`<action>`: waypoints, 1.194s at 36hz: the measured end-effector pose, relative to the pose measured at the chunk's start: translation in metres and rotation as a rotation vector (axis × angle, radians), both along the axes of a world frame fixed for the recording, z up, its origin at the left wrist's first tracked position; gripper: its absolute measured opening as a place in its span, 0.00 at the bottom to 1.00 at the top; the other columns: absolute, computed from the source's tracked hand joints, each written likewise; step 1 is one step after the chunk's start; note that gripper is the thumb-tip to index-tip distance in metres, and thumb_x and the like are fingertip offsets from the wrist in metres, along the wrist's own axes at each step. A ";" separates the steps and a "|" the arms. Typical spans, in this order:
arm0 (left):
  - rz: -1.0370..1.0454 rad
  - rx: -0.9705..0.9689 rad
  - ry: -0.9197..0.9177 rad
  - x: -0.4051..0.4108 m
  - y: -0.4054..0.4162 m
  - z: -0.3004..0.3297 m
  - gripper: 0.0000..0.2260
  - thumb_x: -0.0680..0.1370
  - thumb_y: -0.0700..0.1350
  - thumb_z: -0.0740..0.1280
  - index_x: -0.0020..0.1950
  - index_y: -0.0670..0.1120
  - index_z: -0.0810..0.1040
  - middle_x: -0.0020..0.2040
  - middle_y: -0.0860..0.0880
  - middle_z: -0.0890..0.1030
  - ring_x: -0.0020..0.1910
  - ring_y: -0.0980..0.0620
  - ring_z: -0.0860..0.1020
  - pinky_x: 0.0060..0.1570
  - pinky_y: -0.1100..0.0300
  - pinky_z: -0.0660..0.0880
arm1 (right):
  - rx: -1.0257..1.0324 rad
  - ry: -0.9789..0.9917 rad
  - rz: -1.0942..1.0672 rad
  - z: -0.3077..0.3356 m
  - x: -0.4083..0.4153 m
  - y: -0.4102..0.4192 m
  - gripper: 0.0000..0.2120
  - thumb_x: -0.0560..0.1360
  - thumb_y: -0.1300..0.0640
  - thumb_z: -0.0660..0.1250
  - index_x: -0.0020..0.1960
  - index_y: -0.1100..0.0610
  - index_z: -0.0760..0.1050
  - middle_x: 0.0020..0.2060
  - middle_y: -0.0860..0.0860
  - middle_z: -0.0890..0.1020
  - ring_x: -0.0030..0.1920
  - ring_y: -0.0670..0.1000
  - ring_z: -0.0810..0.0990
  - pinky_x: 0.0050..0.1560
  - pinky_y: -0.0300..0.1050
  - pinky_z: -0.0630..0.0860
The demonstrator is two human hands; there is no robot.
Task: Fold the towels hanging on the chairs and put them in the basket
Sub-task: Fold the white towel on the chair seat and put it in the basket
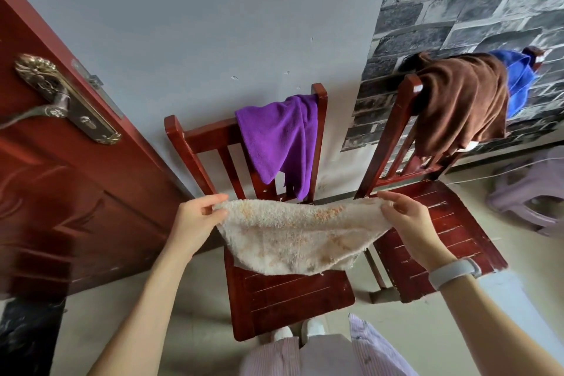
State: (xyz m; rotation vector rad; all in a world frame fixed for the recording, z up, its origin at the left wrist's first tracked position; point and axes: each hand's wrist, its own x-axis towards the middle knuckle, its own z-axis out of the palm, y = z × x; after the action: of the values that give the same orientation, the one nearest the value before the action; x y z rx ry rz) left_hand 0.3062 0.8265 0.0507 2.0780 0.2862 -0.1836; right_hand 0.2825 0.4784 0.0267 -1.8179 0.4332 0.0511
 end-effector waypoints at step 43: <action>0.085 0.216 0.197 -0.037 0.040 -0.176 0.06 0.72 0.36 0.65 0.43 0.46 0.80 0.39 0.48 0.81 0.40 0.51 0.77 0.40 0.61 0.69 | -0.232 0.299 0.115 -0.163 0.001 0.052 0.09 0.72 0.62 0.60 0.48 0.57 0.77 0.42 0.58 0.81 0.43 0.60 0.81 0.46 0.55 0.79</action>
State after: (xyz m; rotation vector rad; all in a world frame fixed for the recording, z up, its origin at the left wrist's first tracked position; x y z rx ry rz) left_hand 0.2687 0.8662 -0.1253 2.2589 0.5329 -0.3190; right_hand 0.2834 0.5301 -0.1366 -2.0712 0.5623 0.3692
